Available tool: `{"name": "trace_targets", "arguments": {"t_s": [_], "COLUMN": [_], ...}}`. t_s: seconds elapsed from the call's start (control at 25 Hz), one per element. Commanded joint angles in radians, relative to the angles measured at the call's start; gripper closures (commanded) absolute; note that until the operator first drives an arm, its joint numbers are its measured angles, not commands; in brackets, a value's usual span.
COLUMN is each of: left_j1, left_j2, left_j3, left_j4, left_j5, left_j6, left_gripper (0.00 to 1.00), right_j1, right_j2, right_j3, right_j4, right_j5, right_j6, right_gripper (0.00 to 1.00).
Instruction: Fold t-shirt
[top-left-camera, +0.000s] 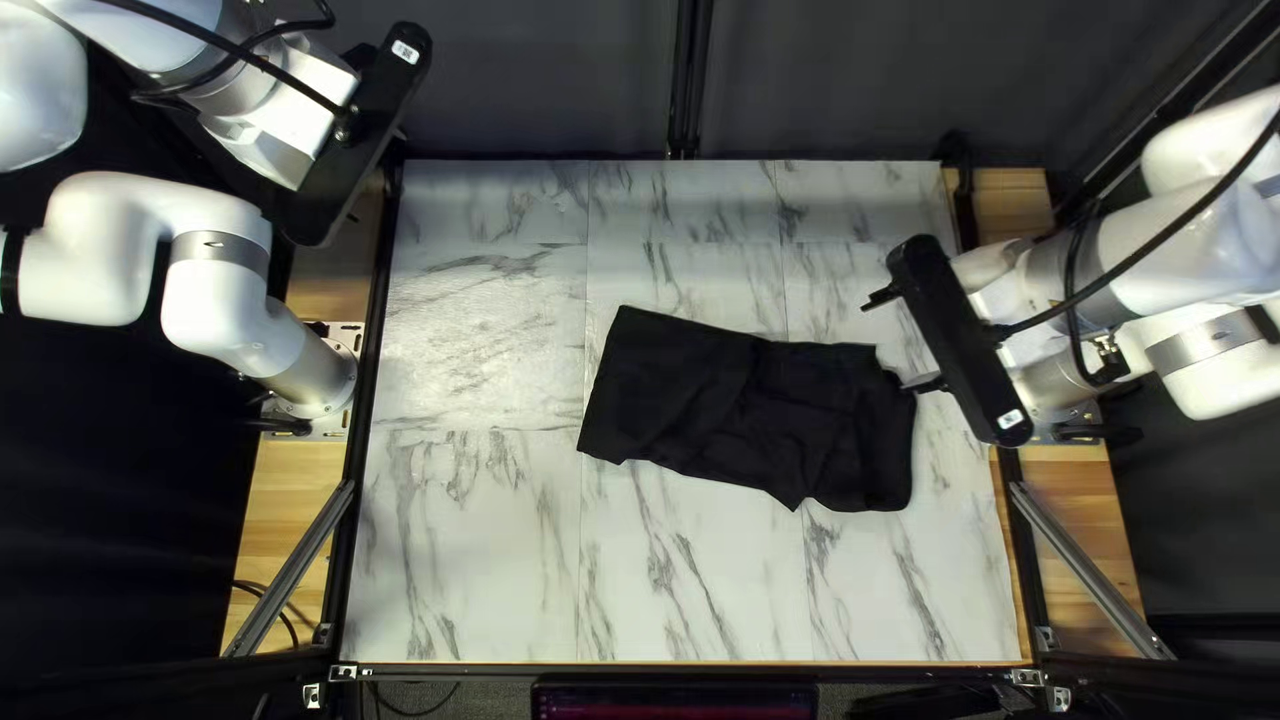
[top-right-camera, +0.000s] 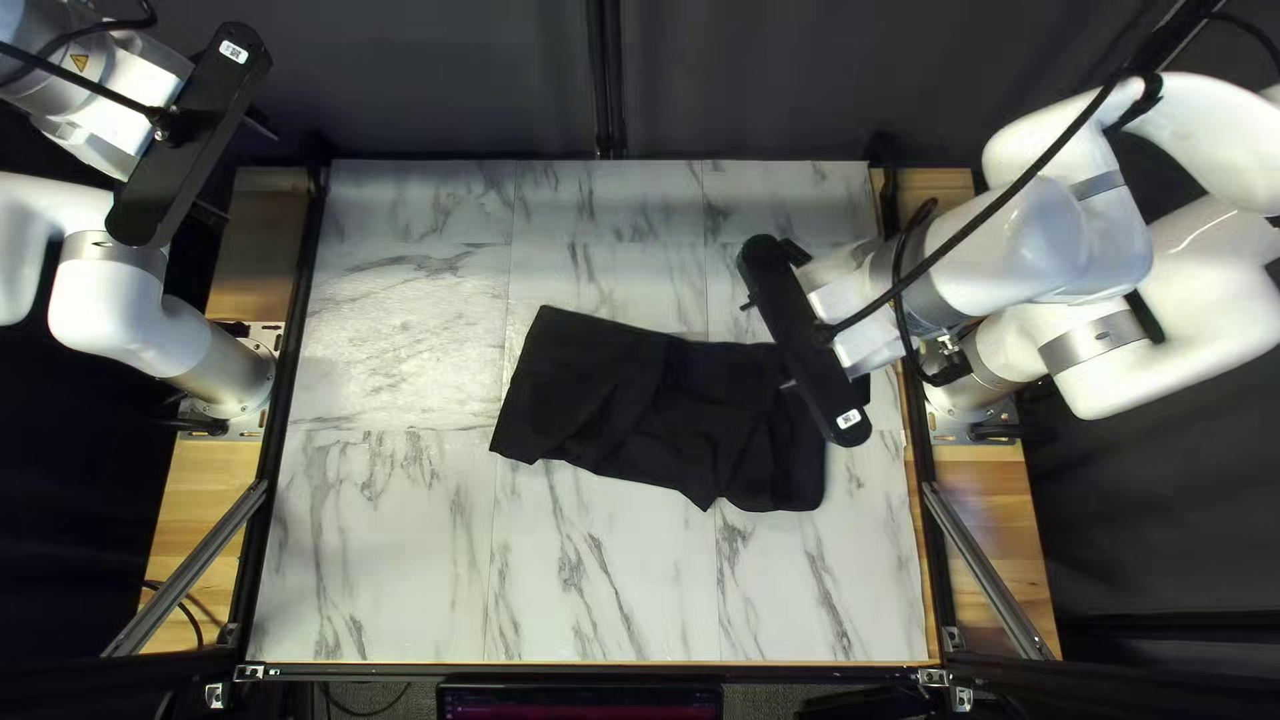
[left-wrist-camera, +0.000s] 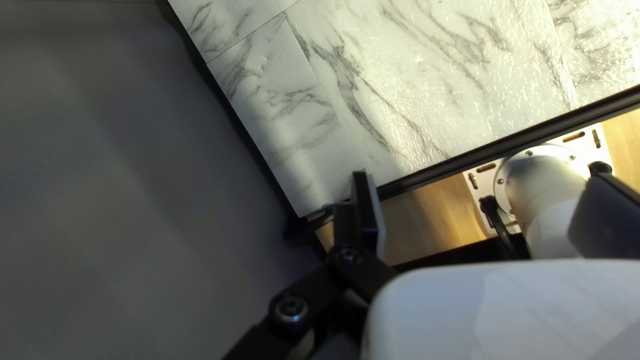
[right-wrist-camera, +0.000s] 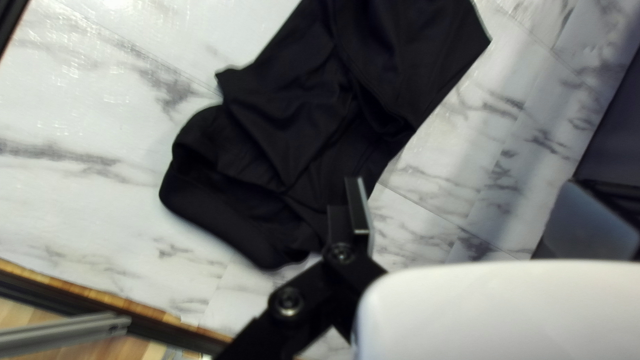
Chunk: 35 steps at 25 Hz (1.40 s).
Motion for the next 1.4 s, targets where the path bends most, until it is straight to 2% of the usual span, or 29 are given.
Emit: {"name": "trace_targets", "arguments": {"t_s": [0.04, 0.24, 0.72, 0.8, 0.84, 0.92, 1.4], "left_j1": [0.000, 0.000, 0.000, 0.000, 0.000, 0.000, 0.000], "left_j2": [0.000, 0.000, 0.000, 0.000, 0.000, 0.000, 0.000], "left_j3": [0.000, 0.000, 0.000, 0.000, 0.000, 0.000, 0.000], "left_j4": [0.000, 0.000, 0.000, 0.000, 0.000, 0.000, 0.000], "left_j5": [0.000, 0.000, 0.000, 0.000, 0.000, 0.000, 0.000], "left_j6": [0.000, 0.000, 0.000, 0.000, 0.000, 0.000, 0.000], "left_gripper": [0.00, 0.00, 0.00, 0.00, 0.00, 0.00, 0.00], "right_j1": [0.024, 0.090, 0.104, 0.152, 0.203, 0.253, 0.253], "right_j2": [-0.023, -0.063, -0.086, -0.135, -0.171, -0.189, -0.189], "right_j3": [-0.002, -0.013, -0.001, 0.006, 0.004, 0.004, 0.004], "right_j4": [-0.015, -0.032, -0.042, -0.052, -0.068, -0.087, -0.087], "right_j5": [0.037, 0.114, 0.127, 0.180, 0.226, 0.256, 0.256], "right_j6": [0.031, 0.145, 0.165, 0.223, 0.290, 0.354, 0.354], "right_gripper": [0.00, 0.00, 0.00, 0.00, 0.00, 0.00, 0.00]}}
